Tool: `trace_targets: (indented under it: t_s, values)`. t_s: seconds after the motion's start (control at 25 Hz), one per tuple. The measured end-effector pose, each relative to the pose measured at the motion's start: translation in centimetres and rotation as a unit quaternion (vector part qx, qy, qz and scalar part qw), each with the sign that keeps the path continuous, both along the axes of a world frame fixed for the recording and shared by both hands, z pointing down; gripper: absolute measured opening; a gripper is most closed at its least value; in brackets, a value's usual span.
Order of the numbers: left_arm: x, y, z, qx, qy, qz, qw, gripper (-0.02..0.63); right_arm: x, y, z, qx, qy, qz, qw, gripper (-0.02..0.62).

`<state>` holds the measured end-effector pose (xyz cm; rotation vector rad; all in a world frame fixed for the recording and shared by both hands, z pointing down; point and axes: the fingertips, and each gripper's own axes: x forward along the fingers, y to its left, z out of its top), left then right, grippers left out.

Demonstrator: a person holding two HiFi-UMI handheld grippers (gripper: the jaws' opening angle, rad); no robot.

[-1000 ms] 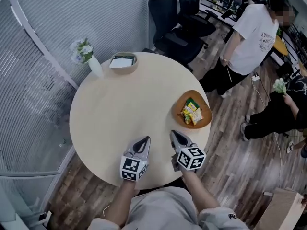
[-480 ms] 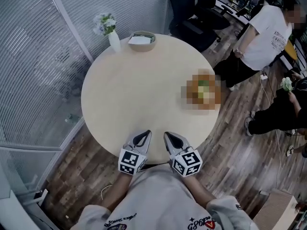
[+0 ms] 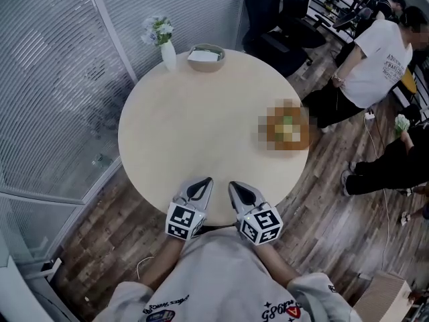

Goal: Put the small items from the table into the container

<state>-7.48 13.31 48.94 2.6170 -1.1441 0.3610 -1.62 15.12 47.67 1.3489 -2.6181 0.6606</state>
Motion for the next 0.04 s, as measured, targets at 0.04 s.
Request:
trace_targets:
  t_s: [0.04]
  values:
    - [-0.11, 0.22, 0.07, 0.001, 0.000, -0.001, 1.0000, -0.003, -0.10, 0.23, 0.07, 0.001, 0.000, -0.001, 1.000, 0.002]
